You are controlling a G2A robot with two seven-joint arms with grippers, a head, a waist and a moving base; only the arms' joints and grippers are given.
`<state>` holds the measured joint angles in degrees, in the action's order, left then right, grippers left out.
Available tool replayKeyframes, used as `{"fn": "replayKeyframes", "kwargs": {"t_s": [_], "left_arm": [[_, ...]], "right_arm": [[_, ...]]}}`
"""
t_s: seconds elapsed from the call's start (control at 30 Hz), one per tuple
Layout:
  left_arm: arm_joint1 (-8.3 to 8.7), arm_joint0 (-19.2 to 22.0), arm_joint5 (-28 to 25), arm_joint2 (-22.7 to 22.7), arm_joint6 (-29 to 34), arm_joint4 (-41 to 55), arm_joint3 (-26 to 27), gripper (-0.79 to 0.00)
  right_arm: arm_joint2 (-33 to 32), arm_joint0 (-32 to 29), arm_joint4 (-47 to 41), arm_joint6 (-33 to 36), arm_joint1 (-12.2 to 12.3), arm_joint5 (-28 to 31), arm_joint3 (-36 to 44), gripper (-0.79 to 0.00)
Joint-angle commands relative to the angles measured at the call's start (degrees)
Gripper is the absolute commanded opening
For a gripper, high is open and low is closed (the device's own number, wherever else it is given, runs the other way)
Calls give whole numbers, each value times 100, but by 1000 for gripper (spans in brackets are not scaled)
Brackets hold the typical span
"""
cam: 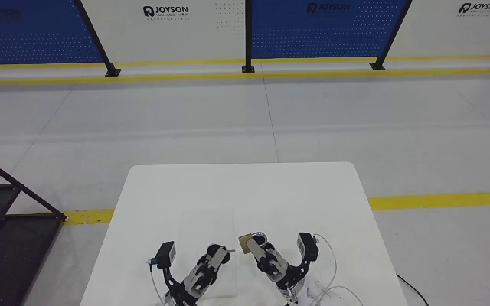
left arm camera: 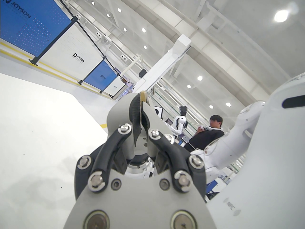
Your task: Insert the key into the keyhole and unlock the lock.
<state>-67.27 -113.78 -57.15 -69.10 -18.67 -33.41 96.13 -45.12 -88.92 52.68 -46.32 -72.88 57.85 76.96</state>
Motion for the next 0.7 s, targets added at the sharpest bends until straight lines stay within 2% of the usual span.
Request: {"fn": "replayKeyframes", "kwargs": {"t_s": [0.0, 0.23, 0.37, 0.67], "left_arm": [[0, 0, 1, 0, 0, 0, 1, -785], [-12, 57, 107, 49, 20, 109, 41, -785], [-78, 129, -85, 125, -529, 73, 3, -785], [-153, 311, -85, 378, -1468, -554, -231, -785]], "right_arm": [[1, 0, -1, 0, 0, 1, 1, -785], [17, -76, -340, 98, -22, -99, 104, -785], [72, -142, -570, -15, -82, -171, 166, -785], [126, -286, -814, -121, -225, -110, 281, -785]]}}
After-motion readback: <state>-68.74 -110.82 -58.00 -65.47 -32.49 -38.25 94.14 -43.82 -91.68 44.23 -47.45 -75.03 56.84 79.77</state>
